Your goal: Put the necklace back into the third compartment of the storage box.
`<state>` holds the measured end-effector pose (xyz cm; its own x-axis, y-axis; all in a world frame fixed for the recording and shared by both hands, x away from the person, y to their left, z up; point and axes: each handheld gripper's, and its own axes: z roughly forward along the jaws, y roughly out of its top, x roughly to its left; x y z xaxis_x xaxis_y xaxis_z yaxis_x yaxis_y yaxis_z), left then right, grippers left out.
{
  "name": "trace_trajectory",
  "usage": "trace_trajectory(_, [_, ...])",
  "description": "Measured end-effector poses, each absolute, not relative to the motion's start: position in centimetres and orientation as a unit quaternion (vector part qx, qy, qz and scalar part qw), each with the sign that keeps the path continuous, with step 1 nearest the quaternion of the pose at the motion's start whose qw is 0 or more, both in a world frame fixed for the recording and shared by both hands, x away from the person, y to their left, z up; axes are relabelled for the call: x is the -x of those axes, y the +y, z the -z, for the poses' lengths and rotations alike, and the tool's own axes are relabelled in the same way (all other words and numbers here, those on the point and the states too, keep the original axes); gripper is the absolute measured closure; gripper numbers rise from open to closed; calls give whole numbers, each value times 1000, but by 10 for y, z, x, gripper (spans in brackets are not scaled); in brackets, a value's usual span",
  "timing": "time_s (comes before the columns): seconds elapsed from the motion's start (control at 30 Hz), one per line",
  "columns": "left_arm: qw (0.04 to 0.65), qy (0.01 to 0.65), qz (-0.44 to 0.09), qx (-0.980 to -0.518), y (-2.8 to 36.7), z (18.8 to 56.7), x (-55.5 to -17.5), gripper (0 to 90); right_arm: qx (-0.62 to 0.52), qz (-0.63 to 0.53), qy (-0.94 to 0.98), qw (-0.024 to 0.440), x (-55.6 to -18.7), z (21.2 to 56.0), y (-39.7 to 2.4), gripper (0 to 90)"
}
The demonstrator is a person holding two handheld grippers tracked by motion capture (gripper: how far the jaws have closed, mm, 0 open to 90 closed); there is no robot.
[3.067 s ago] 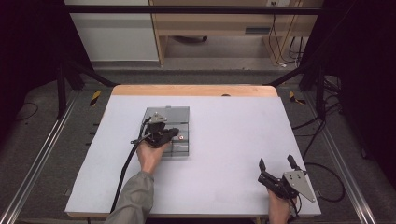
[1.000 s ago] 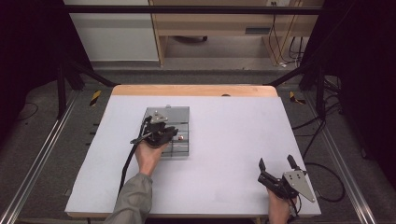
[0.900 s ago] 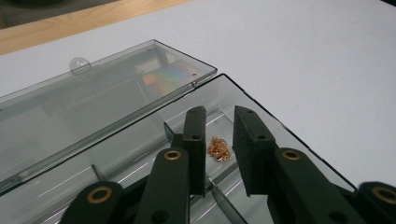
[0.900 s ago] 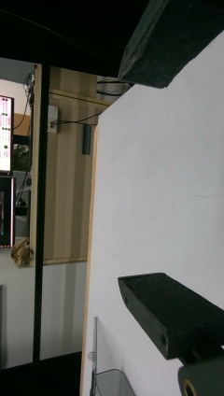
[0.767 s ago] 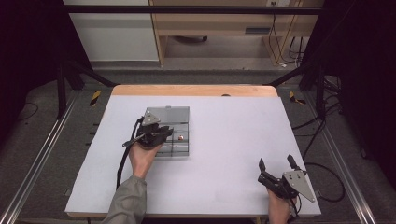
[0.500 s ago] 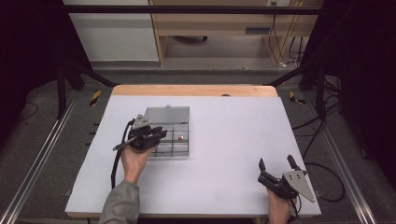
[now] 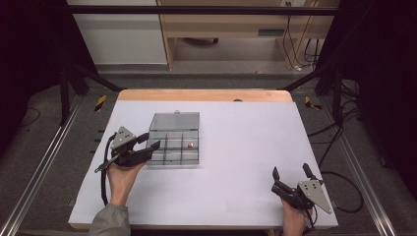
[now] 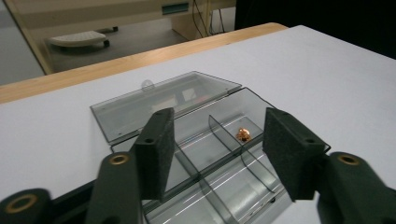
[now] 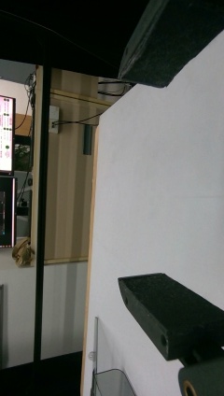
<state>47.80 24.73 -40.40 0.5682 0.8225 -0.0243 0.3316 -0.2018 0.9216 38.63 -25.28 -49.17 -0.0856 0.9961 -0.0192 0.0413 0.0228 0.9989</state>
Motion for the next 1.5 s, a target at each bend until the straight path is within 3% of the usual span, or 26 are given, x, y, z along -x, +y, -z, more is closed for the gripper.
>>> trace_trajectory(0.43, [502,432,-285,-693,284,419,-451,208,-483,-505,537,473,-386,492,-253,34])
trace_trajectory(0.77, [522,463,-348,-626,319,444,-422,63,-483,-505,537,473,-386,492,-253,33])
trace_trajectory(1.5, [522,480,-378,-596,333,468,-399,60,-483,-506,536,473,-386,492,-252,34])
